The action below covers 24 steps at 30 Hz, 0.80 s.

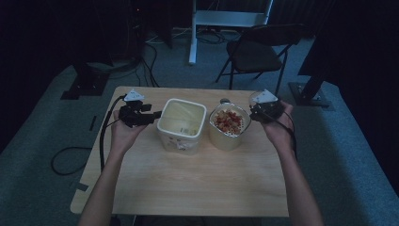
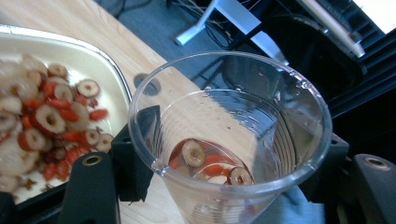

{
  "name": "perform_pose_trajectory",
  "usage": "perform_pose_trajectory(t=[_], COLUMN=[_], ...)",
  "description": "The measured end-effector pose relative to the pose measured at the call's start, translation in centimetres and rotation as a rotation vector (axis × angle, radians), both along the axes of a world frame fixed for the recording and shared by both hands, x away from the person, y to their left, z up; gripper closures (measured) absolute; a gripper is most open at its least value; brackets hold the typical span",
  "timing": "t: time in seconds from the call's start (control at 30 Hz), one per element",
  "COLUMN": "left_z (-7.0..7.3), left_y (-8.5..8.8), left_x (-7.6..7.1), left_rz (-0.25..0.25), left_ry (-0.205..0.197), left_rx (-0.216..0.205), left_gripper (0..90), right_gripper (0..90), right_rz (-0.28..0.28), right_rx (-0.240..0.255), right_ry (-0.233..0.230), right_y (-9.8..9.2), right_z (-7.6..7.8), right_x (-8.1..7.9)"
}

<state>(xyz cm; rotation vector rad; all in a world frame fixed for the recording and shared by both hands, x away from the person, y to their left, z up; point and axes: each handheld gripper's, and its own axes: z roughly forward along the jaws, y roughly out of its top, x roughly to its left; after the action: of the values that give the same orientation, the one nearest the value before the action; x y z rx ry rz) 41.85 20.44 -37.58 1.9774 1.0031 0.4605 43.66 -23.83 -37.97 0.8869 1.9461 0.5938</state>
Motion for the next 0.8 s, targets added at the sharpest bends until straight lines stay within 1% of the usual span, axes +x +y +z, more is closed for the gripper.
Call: perform_pose_trajectory(t=[0.07,0.1,0.37,0.47,0.5,0.53,0.6,0.67,0.7,0.73,0.77,0.8], left_z=[0.0,0.0,0.1,0.1,0.1,0.1,0.1,0.1,0.1,0.1,0.0,0.0], left_y=[0.0,0.0,0.2,0.2,0.2,0.2,0.2,0.2,0.2,0.2,0.1,0.1], left_x=[0.0,0.0,-0.1,-0.1,-0.1,-0.1,0.0,0.0,0.0,0.0,0.0,0.0], left_rz=[0.000,0.000,0.003,0.003,0.003,0.003,0.003,0.002,0.002,0.002,0.002,0.001], left_ry=[-0.002,-0.002,-0.004,-0.004,-0.004,-0.004,-0.003,-0.003,-0.003,-0.003,-0.003,-0.003], left_rx=[-0.003,-0.003,-0.002,-0.003,-0.003,-0.003,-0.004,-0.005,-0.005,-0.005,-0.005,-0.005], left_gripper=[43.8,43.8,43.9,43.8,43.9,43.9,43.9,43.8,43.9,43.9,43.9,43.9], right_gripper=[32.6,32.6,32.5,32.6,32.6,32.6,32.6,32.6,32.6,32.6,32.8,32.7], right_rz=[0.006,0.014,0.050,0.065,0.072,0.075,0.087,0.093,0.093,0.099,0.106,0.110], right_rx=[-0.065,-0.107,-0.304,-0.390,-0.428,-0.452,-0.530,-0.581,-0.581,-0.613,-0.680,-0.709], right_ry=[-0.004,-0.005,-0.011,-0.014,-0.018,-0.020,-0.030,-0.038,-0.038,-0.044,-0.056,-0.059], right_y=[0.5,0.8,2.4,3.0,3.3,3.5,4.1,4.6,4.6,4.8,5.2,5.4], right_z=[0.1,0.2,0.2,0.1,0.1,0.0,-0.1,-0.2,-0.2,-0.2,-0.3,-0.3], right_x=[0.0,0.0,-0.1,-0.1,-0.1,-0.2,-0.3,-0.5,-0.5,-0.6,-0.7,-0.8])
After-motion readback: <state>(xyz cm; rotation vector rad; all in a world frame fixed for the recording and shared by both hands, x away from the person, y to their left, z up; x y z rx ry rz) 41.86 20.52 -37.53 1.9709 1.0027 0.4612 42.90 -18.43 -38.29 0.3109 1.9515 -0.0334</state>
